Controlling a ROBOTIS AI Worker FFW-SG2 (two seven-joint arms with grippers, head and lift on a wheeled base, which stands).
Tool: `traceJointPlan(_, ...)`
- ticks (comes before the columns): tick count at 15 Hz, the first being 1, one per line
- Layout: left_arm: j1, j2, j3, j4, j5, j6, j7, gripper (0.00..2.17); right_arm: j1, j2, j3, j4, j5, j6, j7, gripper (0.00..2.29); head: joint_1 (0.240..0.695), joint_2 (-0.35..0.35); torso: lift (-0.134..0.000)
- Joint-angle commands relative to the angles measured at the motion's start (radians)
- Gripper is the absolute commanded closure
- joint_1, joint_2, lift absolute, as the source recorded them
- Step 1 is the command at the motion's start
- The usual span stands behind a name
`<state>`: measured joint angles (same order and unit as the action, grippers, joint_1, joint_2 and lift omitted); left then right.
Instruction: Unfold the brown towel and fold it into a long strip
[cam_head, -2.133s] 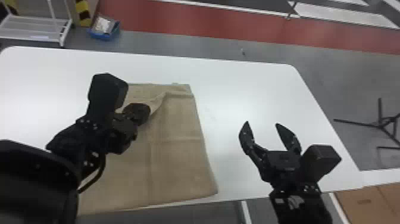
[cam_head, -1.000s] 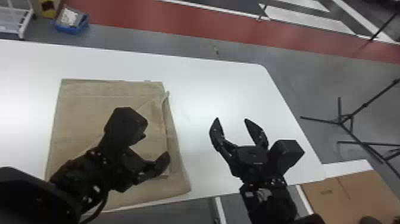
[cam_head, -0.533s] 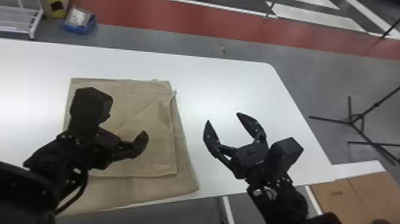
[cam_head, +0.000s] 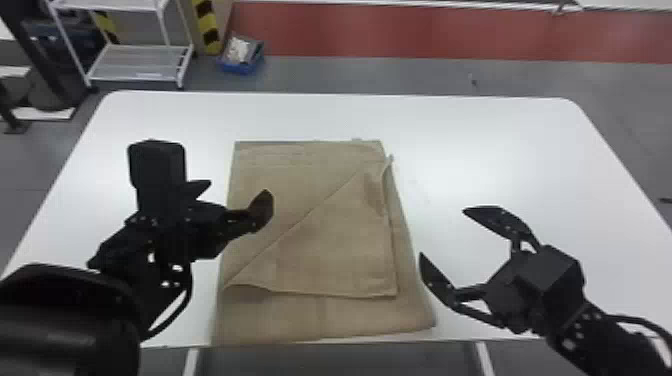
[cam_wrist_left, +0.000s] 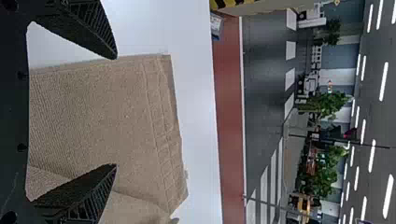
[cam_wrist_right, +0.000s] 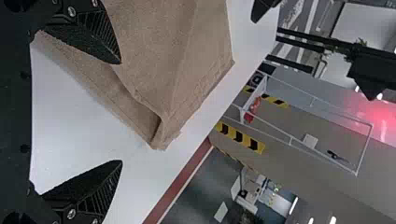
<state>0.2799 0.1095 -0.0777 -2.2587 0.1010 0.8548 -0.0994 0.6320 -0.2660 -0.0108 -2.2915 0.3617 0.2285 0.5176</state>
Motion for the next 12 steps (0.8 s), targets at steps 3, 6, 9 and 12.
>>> traceJointPlan(3, 0.007, -0.001, 0.015, -0.007, 0.014, -0.006, 0.000, 0.05, -0.008, -0.035, 0.022, -0.040, 0.178, 0.065, 0.133, 0.13, 0.695, -0.006, -0.123)
traceJointPlan(6, 0.007, -0.002, 0.016, -0.008, 0.016, -0.006, 0.000, 0.05, -0.031, -0.055, 0.064, -0.051, 0.246, 0.099, 0.220, 0.14, 0.695, -0.001, -0.123)
traceJointPlan(9, 0.010, -0.002, 0.015, -0.015, 0.016, -0.006, 0.000, 0.05, -0.100, -0.062, 0.146, -0.029, 0.326, 0.179, 0.269, 0.16, 0.695, 0.008, -0.123)
traceJointPlan(12, 0.013, -0.002, 0.016, -0.019, 0.016, -0.009, 0.000, 0.05, -0.195, -0.062, 0.186, -0.025, 0.319, 0.292, 0.443, 0.17, 0.695, 0.034, -0.123)
